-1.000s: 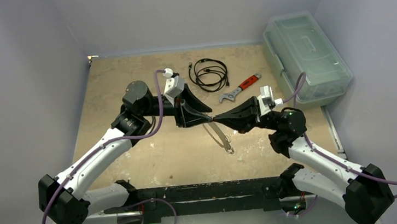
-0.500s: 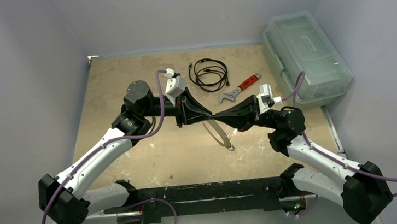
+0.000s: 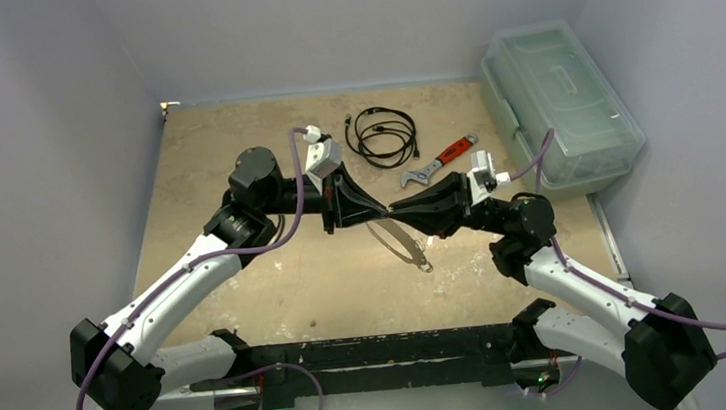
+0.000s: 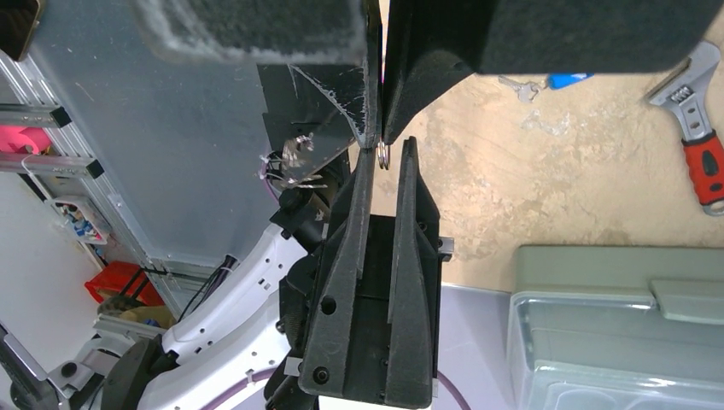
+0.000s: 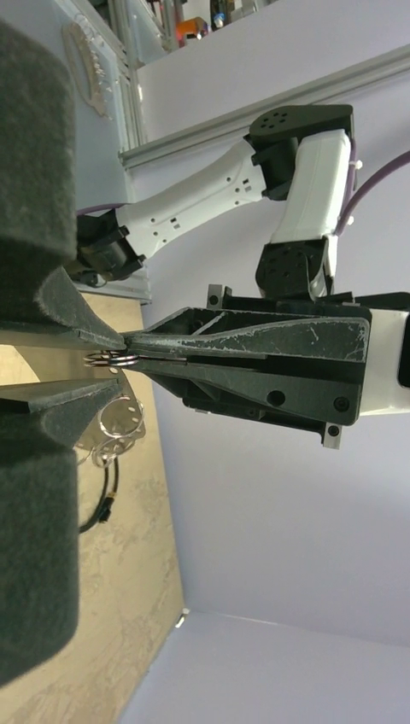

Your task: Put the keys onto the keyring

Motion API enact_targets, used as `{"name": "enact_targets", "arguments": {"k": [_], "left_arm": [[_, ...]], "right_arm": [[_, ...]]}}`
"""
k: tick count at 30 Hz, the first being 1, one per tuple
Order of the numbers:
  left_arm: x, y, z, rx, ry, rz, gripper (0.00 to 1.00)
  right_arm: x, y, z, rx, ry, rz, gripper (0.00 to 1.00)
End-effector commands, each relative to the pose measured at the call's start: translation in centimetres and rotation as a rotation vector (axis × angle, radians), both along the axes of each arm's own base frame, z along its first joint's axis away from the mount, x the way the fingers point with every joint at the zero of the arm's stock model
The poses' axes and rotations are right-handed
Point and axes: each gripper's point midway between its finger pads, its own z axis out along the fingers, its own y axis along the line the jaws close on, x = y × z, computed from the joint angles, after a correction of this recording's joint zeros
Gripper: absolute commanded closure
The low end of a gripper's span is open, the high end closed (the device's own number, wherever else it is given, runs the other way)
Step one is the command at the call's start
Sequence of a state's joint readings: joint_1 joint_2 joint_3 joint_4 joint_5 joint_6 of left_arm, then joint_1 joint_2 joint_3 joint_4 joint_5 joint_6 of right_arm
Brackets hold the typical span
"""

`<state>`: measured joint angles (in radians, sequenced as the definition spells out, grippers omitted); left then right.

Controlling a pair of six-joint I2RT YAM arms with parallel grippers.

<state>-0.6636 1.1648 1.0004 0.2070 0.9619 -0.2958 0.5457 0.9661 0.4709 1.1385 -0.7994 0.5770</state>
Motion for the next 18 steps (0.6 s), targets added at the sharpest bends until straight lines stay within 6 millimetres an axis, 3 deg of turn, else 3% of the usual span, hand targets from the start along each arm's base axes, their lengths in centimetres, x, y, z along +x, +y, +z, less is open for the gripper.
{"name": "enact_targets", "arguments": {"k": [1, 10, 18], "left_arm": [[1.6, -0.3, 0.4, 0.002, -0.027, 0.086, 1.0], [1.9, -0.2, 0.1, 0.016, -0.031, 0.101, 1.0], [2.3, -0.1, -0.1, 0.033, -0.04, 0.125, 1.0]], "right_arm": [[-0.9, 0.0, 1.3, 0.012, -0.052, 0.014, 0.75], [0.2, -0.2, 0.4, -0.07, -0.052, -0.072, 0.63], [1.3, -0.7, -0.5, -0.159, -0.064, -0.156, 0.64]]}}
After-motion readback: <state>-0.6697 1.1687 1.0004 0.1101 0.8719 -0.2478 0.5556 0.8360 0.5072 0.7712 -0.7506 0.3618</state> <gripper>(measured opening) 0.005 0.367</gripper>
